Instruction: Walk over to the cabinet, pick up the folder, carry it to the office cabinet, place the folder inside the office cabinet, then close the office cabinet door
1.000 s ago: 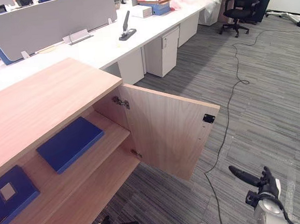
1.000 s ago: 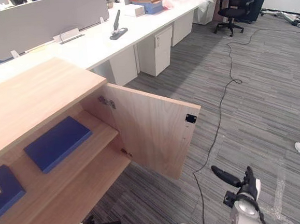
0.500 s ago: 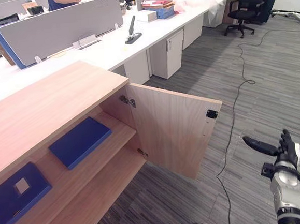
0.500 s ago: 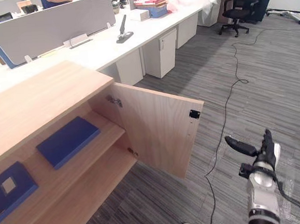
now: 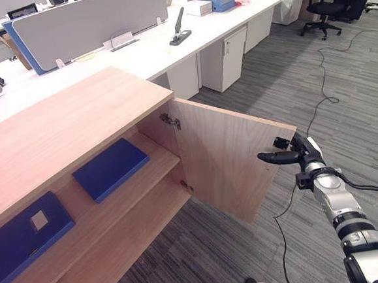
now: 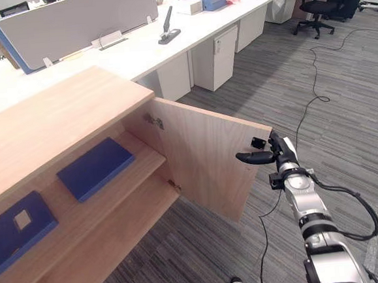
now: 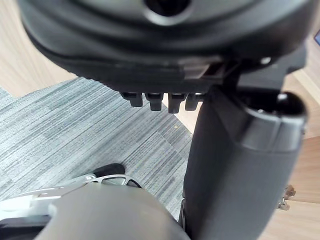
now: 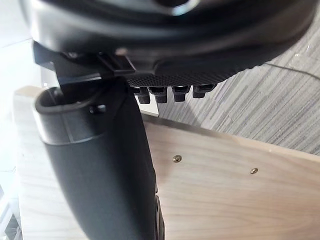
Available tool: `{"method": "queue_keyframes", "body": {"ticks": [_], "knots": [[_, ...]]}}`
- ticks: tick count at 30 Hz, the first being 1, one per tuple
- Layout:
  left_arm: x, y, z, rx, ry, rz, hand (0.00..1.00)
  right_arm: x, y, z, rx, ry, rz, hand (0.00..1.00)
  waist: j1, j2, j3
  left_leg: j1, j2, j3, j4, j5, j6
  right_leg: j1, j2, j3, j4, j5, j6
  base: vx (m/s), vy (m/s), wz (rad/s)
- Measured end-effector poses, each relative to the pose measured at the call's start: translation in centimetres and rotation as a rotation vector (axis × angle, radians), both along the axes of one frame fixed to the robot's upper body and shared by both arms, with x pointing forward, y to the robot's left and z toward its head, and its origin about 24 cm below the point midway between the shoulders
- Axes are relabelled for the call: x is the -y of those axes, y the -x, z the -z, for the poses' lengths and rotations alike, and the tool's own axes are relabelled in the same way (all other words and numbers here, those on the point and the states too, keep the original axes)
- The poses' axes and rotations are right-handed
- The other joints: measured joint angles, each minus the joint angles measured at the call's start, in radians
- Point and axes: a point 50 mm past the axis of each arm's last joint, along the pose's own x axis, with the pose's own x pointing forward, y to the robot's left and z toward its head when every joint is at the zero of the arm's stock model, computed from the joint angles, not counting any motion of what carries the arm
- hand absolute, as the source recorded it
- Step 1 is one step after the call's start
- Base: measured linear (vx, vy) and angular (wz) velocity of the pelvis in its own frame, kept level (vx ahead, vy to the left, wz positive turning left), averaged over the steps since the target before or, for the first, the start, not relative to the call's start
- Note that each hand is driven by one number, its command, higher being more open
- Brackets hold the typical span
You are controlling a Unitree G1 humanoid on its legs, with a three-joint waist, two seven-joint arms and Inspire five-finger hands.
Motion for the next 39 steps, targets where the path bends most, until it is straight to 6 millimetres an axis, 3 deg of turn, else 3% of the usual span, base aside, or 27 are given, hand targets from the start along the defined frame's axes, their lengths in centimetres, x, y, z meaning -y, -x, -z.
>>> {"method": "queue_keyframes", "body": {"ticks": [13, 21, 26, 28, 31, 36, 39], "knots": [[0.0, -0.3, -0.1, 0.021, 0.002, 0.0, 1.0, -0.6, -2.2, -1.3, -0.031, 0.04, -0.069, 1.0, 0.003, 0.001, 0.021, -0.012, 0.0, -0.008, 0.0, 0.013, 0.008, 0.004, 0.004, -0.006, -0.026, 0.023, -0.005, -0.01, -0.004, 0.0], [-0.3, -0.5, -0.1, 0.018, -0.009, 0.019, 1.0, -3.0, -2.2, -0.8, -0.083, 0.174, -0.249, 1.0, -0.022, -0.008, 0.03, -0.013, 0.008, -0.009, 0.0, 0.017, 0.005, 0.002, 0.016, -0.001, -0.043, 0.036, -0.008, -0.03, -0.013, -0.04], [-0.4, -0.6, -0.2, 0.011, -0.02, 0.062, 1.0, -4.9, 0.0, 0.2, -0.128, 0.209, -0.472, 1.0, -0.041, -0.014, 0.03, -0.014, 0.022, -0.008, 0.002, 0.017, 0.003, 0.003, 0.032, 0.0, -0.051, 0.037, -0.011, 0.0, -0.027, -0.05], [-0.4, -0.7, -0.1, 0.006, -0.018, 0.085, 1.0, -7.1, 1.7, 2.0, -0.197, 0.136, -0.617, 1.0, -0.046, -0.017, 0.027, -0.013, 0.03, -0.009, 0.006, 0.018, 0.002, 0.003, 0.04, 0.001, -0.049, 0.031, -0.014, -0.01, -0.035, -0.06], [-0.6, -0.6, -0.1, -0.007, -0.015, 0.088, 1.0, -9.7, 3.9, 3.2, -0.248, 0.085, -0.801, 1.0, -0.049, -0.023, 0.022, -0.013, 0.037, -0.009, 0.011, 0.018, 0.002, 0.003, 0.046, 0.002, -0.046, 0.028, -0.018, -0.02, -0.028, -0.04], [-0.7, -0.8, -0.1, -0.008, -0.019, 0.11, 1.0, -15.2, 7.0, 5.4, -0.347, 0.013, -1.099, 1.0, -0.027, -0.028, -0.005, -0.033, 0.043, -0.039, 0.016, 0.018, 0.001, 0.003, 0.046, -0.017, -0.05, 0.027, -0.019, -0.04, -0.008, 0.14], [-0.6, -1.3, -0.1, 0.003, -0.016, 0.112, 1.0, -16.9, 8.4, 6.3, -0.396, -0.024, -1.199, 1.0, 0.003, -0.027, -0.009, -0.042, 0.04, -0.056, 0.016, 0.02, 0.0, 0.004, 0.041, -0.027, -0.047, 0.028, -0.018, 0.0, 0.017, 0.17]]}}
